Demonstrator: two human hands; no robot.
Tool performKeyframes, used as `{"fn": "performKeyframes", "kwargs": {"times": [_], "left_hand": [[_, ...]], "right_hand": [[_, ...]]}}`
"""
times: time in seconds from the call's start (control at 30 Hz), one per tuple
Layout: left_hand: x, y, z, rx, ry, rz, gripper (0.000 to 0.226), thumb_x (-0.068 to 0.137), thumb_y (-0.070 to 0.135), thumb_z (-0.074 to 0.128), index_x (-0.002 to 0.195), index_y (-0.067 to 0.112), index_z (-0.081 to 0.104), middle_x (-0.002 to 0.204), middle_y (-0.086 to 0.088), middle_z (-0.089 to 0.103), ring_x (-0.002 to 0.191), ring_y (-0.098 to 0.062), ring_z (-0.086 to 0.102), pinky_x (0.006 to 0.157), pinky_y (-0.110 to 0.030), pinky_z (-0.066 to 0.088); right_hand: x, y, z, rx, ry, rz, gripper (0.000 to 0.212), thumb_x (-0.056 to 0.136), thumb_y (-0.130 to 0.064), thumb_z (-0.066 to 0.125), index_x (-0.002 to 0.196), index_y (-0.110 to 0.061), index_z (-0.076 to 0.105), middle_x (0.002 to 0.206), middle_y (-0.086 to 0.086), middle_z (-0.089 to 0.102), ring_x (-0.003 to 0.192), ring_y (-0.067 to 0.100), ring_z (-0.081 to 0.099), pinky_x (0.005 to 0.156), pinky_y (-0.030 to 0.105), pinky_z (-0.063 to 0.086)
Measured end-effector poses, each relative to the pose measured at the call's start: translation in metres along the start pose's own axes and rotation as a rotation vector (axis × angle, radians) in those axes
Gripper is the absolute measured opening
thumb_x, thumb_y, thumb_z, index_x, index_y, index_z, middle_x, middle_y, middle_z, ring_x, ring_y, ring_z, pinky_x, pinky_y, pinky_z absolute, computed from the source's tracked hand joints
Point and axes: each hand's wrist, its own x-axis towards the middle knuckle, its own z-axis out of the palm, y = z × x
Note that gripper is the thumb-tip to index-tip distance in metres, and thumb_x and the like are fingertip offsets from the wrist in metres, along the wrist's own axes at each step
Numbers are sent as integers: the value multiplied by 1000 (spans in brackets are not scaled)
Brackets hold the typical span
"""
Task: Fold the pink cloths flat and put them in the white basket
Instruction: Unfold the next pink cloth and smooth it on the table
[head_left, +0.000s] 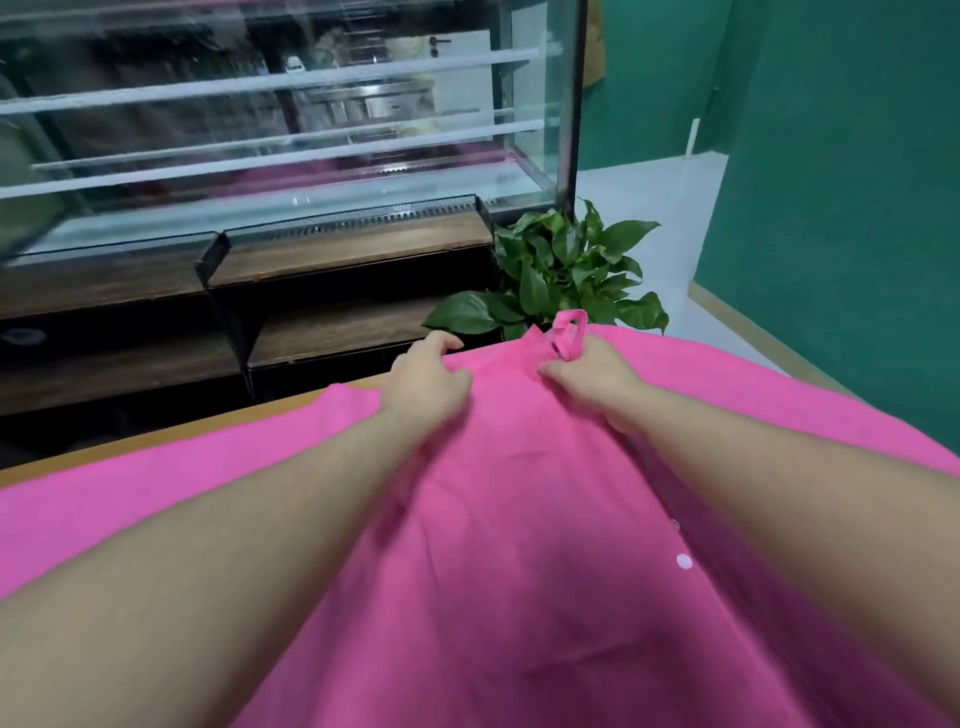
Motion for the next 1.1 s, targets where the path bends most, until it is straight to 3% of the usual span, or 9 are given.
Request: {"fn": "performKeyframes", "kwargs": {"times": [0.13,0.27,0.37,0.47,0.57,0.67,0.77,0.93,1.1], "left_hand": [[9,-14,1,238,-174,-6,48,91,35,56,139,34,50,137,7,57,128,-21,50,105,-39,37],[12,-17,7,243,-146,-5,37,93,38,53,129,35,60,127,7,62,122,-21,56,101,-40,44],[15,-18,11,205,-130,-7,29,94,45,53,116,35,68,119,8,65,116,-21,59,99,-40,46],[22,-19,11,265,-130,-58,31,94,48,53,119,35,65,128,3,54,124,-24,51,103,-42,40],[28,-19,11,302,-134,-110,13,93,47,56,97,38,65,127,1,51,126,-26,46,101,-43,34],[38,-25,15,216,-115,-179,18,89,40,61,75,30,58,107,8,62,118,-24,50,102,-40,35],[48,-26,19,189,-95,-180,18,91,36,59,77,27,54,91,15,59,108,-16,50,101,-40,31],[51,-19,20,192,-33,-181,14,97,35,53,85,28,53,97,13,60,109,-17,51,95,-42,24],[55,-19,30,183,-26,-202,18,96,34,57,79,27,55,83,15,58,105,-16,55,91,-41,22]], "right_hand": [[3,5,1,9,-39,12,16,88,-11,59,74,-17,59,66,-1,55,55,15,48,51,27,36],[13,7,1,12,-10,-38,20,94,-13,54,78,-24,59,73,-2,57,68,17,51,62,29,40],[21,8,1,35,-12,-27,20,97,-16,51,82,-27,59,76,-5,58,68,12,52,59,25,40],[29,8,1,98,-3,23,18,100,-19,47,96,-29,61,84,-3,61,73,13,54,62,26,43],[37,13,2,131,-6,112,16,100,-22,48,107,-25,62,95,2,63,80,20,58,71,30,48],[43,15,4,162,-19,189,19,100,-22,49,115,-18,60,103,7,63,88,26,61,74,32,51],[48,16,4,170,-33,241,25,99,-26,51,121,-16,57,110,9,63,92,29,63,77,36,55],[50,19,6,142,-32,284,34,98,-28,53,130,-15,53,120,11,62,105,33,61,90,42,54],[51,19,7,101,5,270,33,98,-28,53,128,-14,55,116,10,63,101,32,63,84,38,54]]}}
